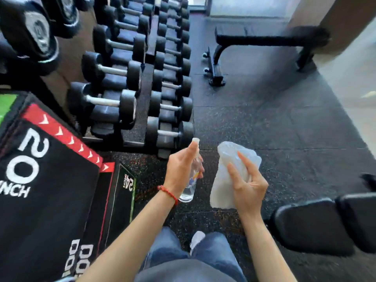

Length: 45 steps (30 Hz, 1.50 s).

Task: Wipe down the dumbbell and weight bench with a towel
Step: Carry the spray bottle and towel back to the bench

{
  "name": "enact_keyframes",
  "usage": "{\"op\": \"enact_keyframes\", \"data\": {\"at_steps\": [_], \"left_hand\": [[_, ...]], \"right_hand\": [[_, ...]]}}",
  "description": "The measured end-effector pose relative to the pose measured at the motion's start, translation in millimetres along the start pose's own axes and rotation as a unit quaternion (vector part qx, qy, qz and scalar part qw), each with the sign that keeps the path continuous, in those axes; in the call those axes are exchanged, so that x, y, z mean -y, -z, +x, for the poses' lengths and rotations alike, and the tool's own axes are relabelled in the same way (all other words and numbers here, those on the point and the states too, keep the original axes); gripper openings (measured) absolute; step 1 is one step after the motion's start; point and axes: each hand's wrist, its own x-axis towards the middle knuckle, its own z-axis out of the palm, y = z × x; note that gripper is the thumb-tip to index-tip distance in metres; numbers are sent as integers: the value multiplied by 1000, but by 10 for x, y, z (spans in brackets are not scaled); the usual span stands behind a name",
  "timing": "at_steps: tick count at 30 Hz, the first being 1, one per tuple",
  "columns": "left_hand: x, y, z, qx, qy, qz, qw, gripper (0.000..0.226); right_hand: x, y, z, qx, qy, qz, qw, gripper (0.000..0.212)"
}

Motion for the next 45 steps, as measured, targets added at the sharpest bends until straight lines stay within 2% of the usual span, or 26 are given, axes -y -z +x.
{"op": "enact_keyframes", "data": {"at_steps": [7,14,18,23,27,32,39,42,45], "left_hand": [[229,-1136,283,141,19,46,989,59],[400,-1994,630,278,80,76,954,57],[513,-2502,940,382,128,119,908,61],[579,-3033,1277,502,124,200,832,83],[662,-3312,1388,567,150,236,775,80],[873,-3569,1358,617,158,303,709,65],[1272,-3862,1137,662,172,371,628,65],[1450,-3947,1045,656,173,400,616,66],[1613,-4006,977,639,159,425,621,65]], "right_hand": [[-232,918,407,-134,-24,-22,990,32],[-461,1380,663,-261,-52,-27,963,36],[-548,1547,876,-370,-64,-27,926,36],[-645,1580,1074,-505,-96,-8,858,29],[-692,1521,1111,-594,-129,-1,794,31],[-668,1473,1006,-679,-156,-6,717,30],[-754,1658,719,-741,-169,12,650,31],[-806,1807,644,-751,-184,10,634,32],[-839,1965,594,-756,-187,13,627,33]]}}
